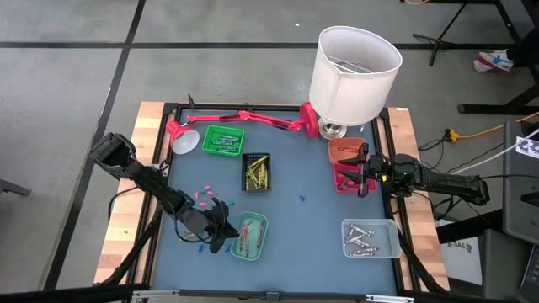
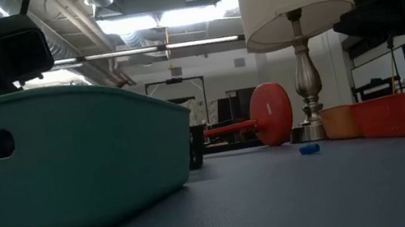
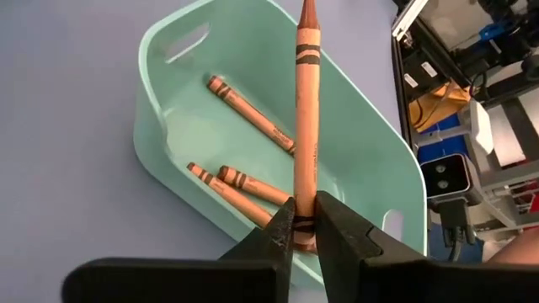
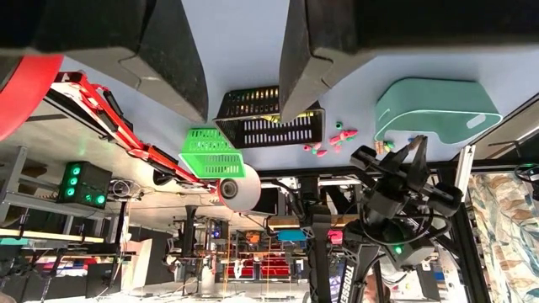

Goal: Sort crayons
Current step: Put the brown crayon into the light green bin, then put the green crayon into the black bin

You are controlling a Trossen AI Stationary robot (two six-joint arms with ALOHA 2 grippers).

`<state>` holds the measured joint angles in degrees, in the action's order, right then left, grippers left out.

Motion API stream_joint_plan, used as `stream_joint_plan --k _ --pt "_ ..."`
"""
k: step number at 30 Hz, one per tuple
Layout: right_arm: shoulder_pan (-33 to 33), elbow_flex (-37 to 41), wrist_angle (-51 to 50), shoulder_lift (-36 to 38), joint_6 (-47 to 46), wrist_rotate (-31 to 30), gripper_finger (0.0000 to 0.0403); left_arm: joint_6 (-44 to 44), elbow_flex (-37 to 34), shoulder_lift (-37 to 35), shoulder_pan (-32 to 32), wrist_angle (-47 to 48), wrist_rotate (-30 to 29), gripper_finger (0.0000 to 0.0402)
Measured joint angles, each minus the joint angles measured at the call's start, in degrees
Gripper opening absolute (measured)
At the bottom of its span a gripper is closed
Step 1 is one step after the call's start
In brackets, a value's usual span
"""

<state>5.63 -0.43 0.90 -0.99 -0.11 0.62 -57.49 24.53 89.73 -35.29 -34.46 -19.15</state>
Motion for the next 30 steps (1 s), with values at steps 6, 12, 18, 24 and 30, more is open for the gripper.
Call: stream_joint_plan --k 6,12,18,24,30 --pt "0.0 0.0 0.0 0.0 0.0 0.0 0.0147 0.0 0.0 0.0 0.0 0.0 -2.1 0.0065" --pt "0.0 0.0 0.0 0.0 0.0 0.0 0.0147 1.1 0.0 0.0 0.0 0.1 -2.8 0.0091" --pt "0.0 0.0 0.0 0.0 0.0 0.0 0.0147 7.4 0.0 0.0 0.7 0.1 -2.9 0.0097" --pt "0.0 0.0 0.0 0.0 0.0 0.0 0.0147 13.5 0.0 0.0 4.5 0.1 -3.0 0.0088" --pt "0.0 0.0 0.0 0.0 0.0 0.0 0.0147 21.1 0.0 -2.4 7.7 -0.1 -2.9 0.0078"
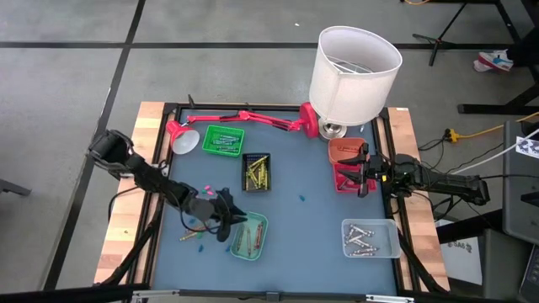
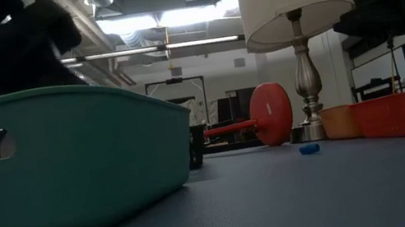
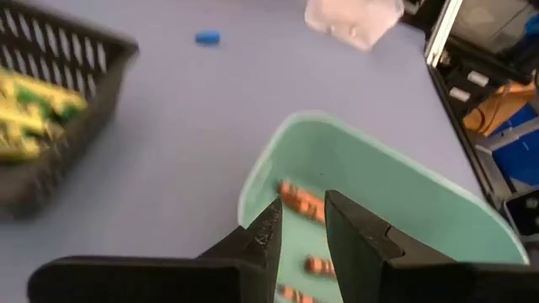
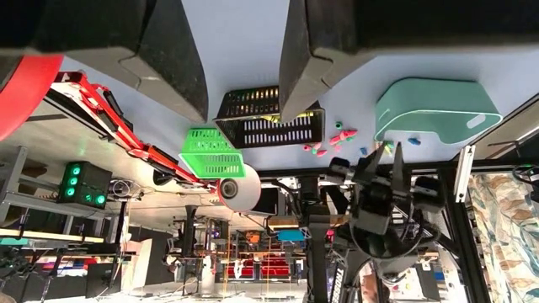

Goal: Sort crayons
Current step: Put the green crayon into the black bin

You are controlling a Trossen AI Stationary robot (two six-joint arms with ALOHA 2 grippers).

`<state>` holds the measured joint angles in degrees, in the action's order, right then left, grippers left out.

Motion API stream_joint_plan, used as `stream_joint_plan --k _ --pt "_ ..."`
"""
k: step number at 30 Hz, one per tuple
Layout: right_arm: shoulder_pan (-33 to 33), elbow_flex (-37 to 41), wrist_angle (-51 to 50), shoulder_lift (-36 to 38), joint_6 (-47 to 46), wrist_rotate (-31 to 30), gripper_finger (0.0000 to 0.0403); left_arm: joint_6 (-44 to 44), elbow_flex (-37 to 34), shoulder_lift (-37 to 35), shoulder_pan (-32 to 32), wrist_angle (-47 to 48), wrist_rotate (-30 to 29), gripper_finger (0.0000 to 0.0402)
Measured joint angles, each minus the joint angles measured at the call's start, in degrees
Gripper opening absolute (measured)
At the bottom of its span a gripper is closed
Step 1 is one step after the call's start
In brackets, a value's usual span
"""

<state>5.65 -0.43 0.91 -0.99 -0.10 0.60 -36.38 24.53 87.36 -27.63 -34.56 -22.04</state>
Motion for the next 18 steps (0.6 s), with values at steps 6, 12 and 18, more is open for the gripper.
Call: stream_joint_plan --k 6,12,18 --pt "0.0 0.0 0.0 0.0 0.0 0.0 0.0147 2.5 0.0 -6.1 2.5 3.4 2.1 0.0067" --pt "0.0 0.0 0.0 0.0 0.0 0.0 0.0147 -0.1 0.0 -14.7 3.4 16.6 7.7 0.0061" --pt "0.0 0.0 0.0 0.0 0.0 0.0 0.0147 -11.7 0.0 -23.2 3.4 33.6 16.4 0.006"
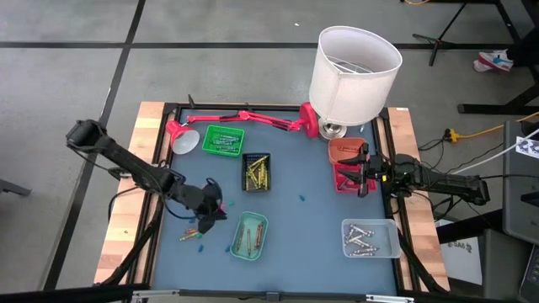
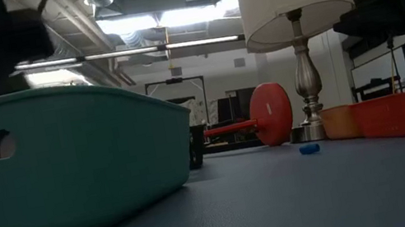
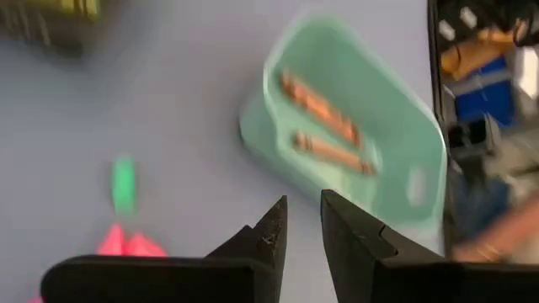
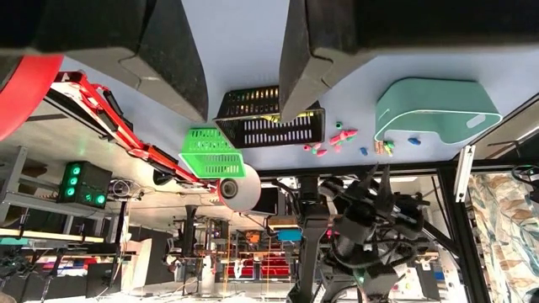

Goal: Sort crayons
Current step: Put the green crayon into the black bin

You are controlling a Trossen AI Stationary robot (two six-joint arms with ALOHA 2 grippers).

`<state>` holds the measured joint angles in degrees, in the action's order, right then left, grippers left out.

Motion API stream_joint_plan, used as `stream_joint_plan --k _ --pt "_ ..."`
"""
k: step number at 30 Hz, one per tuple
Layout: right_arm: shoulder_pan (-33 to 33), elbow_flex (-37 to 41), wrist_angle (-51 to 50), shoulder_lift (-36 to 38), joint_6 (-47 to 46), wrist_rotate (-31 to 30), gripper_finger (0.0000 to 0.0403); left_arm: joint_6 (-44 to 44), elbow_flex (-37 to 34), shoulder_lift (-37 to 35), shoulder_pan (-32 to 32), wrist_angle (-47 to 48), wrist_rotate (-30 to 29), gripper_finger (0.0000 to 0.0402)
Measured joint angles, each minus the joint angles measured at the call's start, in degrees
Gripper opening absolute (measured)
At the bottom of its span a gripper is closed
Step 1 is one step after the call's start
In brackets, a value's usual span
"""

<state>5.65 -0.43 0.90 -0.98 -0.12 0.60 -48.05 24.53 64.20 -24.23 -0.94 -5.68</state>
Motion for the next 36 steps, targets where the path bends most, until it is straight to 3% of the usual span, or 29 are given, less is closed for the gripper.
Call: stream_joint_plan --k 7,10,20,29,36 --pt "0.0 0.0 0.0 0.0 0.0 0.0 0.0147 -19.0 0.0 -3.6 -1.7 13.8 23.5 0.006" --pt "0.0 0.0 0.0 0.0 0.0 0.0 0.0147 -25.7 0.0 -3.5 -4.5 18.0 28.4 0.006" --pt "0.0 0.0 0.0 0.0 0.0 0.0 0.0147 -35.6 0.0 -3.5 -14.2 23.4 23.7 0.006" --pt "0.0 0.0 0.0 0.0 0.0 0.0 0.0147 -35.9 0.0 -3.5 -19.2 23.4 11.9 0.006" --pt "0.0 0.0 0.0 0.0 0.0 0.0 0.0147 -36.5 0.0 -3.4 -22.8 23.4 11.0 0.006"
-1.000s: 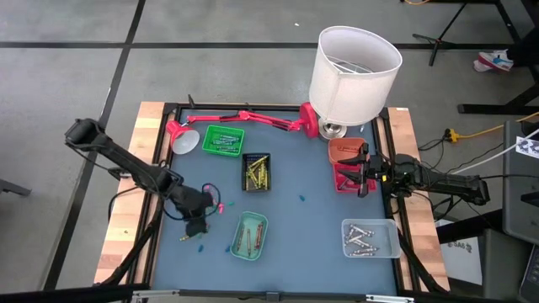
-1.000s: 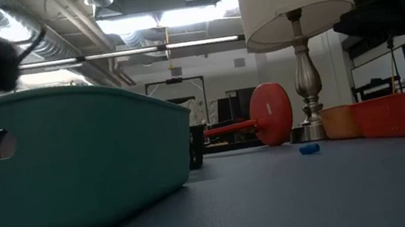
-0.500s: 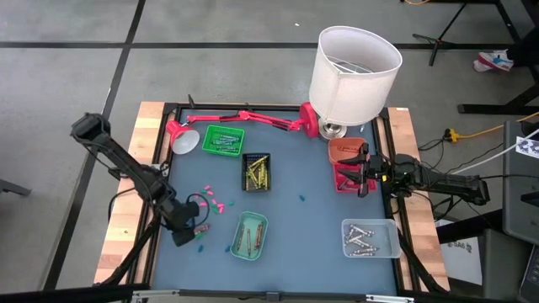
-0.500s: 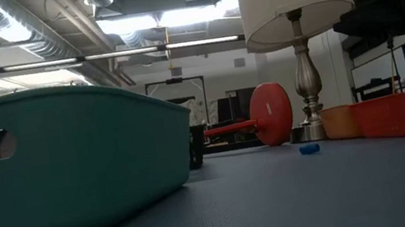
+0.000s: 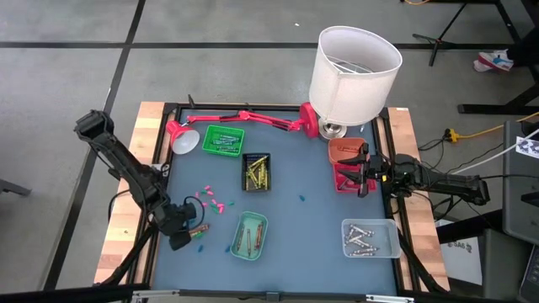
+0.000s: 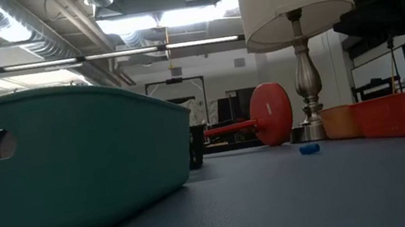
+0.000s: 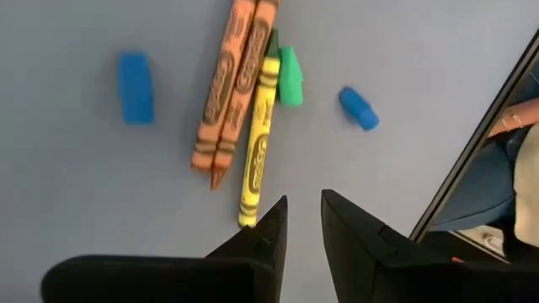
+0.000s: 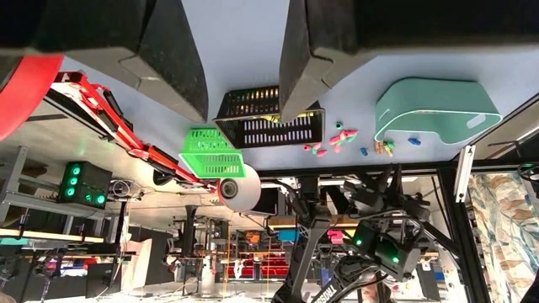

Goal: Sort crayons
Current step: Put the green crayon into the black bin

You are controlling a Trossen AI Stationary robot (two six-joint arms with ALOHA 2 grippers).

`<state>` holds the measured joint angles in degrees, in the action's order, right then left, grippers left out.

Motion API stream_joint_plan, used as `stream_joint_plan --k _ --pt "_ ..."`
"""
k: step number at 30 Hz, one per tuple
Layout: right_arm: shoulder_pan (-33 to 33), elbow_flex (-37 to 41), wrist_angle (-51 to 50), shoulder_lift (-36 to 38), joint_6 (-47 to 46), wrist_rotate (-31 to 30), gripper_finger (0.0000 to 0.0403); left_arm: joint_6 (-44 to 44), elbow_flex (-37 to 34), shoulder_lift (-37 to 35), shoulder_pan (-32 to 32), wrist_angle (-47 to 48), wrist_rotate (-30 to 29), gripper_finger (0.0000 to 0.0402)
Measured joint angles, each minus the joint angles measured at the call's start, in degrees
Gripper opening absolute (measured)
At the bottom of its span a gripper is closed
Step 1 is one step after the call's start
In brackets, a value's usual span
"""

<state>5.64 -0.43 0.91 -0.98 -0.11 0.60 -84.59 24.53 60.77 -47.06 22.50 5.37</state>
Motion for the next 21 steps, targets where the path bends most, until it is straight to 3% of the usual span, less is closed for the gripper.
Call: stream_joint_plan --k 6,21 --pt "0.0 0.0 0.0 0.0 0.0 0.0 0.0147 -2.4 0.0 0.9 -3.1 0.0 -2.6 0.006" --pt "0.0 0.0 0.0 0.0 0.0 0.0 0.0147 -2.1 0.3 12.5 -4.4 -4.3 -3.4 0.006"
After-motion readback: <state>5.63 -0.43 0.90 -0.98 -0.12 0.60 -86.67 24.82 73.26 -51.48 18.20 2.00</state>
